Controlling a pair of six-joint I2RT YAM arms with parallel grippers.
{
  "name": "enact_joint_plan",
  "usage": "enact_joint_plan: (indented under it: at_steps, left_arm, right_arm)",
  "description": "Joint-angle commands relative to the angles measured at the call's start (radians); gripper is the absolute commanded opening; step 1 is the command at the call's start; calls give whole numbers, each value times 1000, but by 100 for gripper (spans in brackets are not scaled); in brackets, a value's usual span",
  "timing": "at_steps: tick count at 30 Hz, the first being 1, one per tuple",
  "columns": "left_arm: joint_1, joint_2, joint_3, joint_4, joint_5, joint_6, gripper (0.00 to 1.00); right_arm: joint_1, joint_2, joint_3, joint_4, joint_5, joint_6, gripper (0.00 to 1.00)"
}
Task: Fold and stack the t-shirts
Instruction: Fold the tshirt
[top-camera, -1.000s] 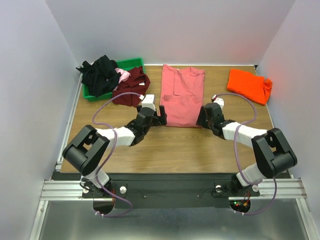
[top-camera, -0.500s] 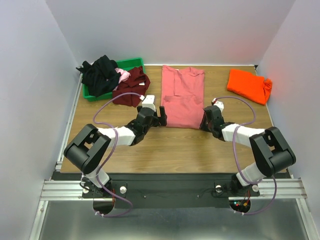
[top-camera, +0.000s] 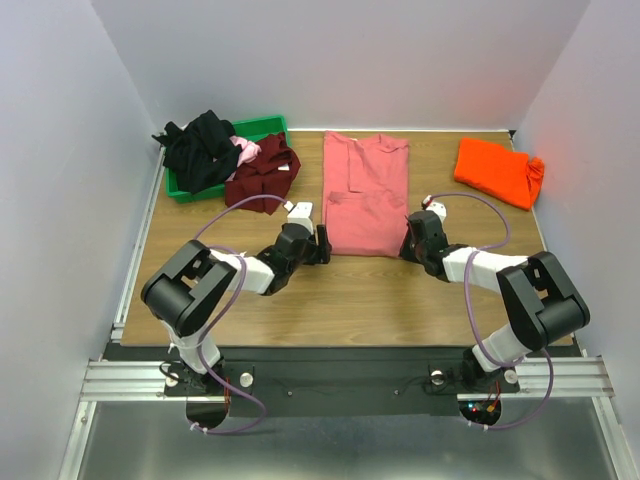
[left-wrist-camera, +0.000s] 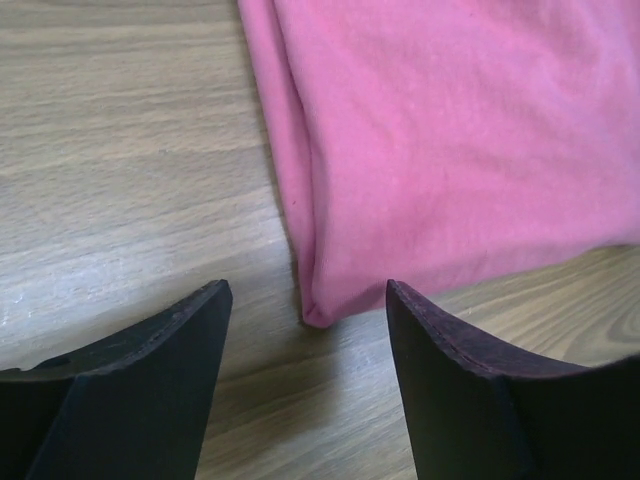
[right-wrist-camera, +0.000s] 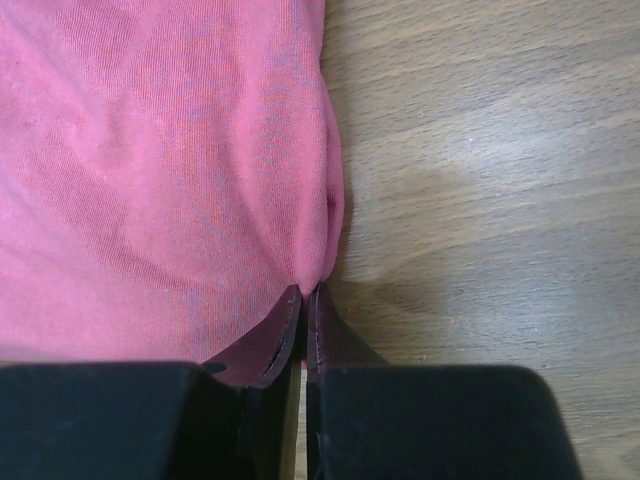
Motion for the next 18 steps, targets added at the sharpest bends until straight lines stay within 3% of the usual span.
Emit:
enact_joint_plan:
  at_steps: [1,5,11,17,18]
  left_arm:
    - [0,19,24,40,6,-9,72]
    - [1,56,44,40,17,-5,70]
    - [1,61,38,40,19,-7,51]
    - [0,69,40,37,32,-10,14]
    - [0,69,38,35,34,-13,0]
  right_arm:
    - [4,31,5,-16,-1,-7,2]
    - [4,43,9,-15,-2,-10,2]
    - [4,46,12,-15,1,-13,1]
    - [4,34,11,-15,-8,-16,0]
    - [4,26,8,-15,-18,-18,1]
